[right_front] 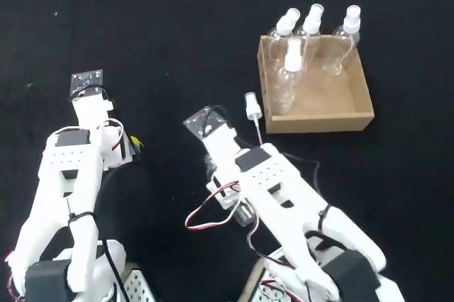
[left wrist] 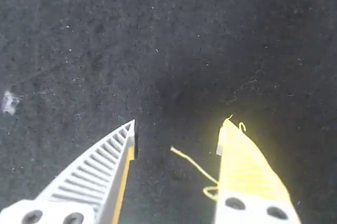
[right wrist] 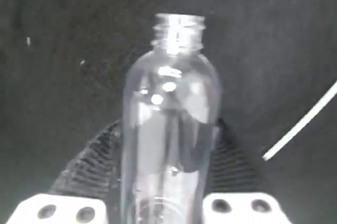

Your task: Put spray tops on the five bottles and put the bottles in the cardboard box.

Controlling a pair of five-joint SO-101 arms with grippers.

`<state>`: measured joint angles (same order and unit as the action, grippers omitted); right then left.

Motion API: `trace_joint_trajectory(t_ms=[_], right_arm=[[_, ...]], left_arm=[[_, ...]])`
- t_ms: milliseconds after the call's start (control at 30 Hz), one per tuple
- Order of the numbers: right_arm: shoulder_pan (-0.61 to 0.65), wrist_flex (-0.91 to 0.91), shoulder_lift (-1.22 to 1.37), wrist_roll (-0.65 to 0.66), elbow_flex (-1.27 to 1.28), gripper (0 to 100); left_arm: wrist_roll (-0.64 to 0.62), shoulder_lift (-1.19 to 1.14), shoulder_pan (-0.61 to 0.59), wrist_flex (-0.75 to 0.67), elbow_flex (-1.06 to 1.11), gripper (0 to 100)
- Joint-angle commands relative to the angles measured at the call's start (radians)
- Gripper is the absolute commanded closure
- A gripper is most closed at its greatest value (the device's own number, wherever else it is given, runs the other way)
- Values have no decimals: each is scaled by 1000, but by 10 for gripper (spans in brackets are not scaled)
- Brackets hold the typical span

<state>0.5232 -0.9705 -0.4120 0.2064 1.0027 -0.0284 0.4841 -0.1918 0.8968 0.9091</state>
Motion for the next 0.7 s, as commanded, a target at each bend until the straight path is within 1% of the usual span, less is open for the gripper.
trace_joint_trajectory(t_ms=[0,67,133,200,267,367,467,567,667], right_arm=[[-81,-95,-117,213,-74,975],[-141,-221,-185,308,-119,989],[-227,-359,-252,414,-173,987],[-354,-456,-303,512,-211,987],[-531,-482,-326,608,-213,984],[-801,-442,-317,761,-166,983],[-1013,-330,-282,876,-101,983],[-1146,-224,-228,922,-56,982],[-1212,-143,-162,937,-22,982]], left_arm=[[0,31,-12,-11,-7,755],[0,31,-12,-11,-7,755],[0,31,-12,-12,-7,755],[0,31,-12,-12,-7,755],[0,31,-12,-11,-7,755],[0,31,-12,-11,-7,755],[0,31,-2,-12,-7,755],[0,31,2,-12,-7,755],[0,31,2,-12,-7,755]])
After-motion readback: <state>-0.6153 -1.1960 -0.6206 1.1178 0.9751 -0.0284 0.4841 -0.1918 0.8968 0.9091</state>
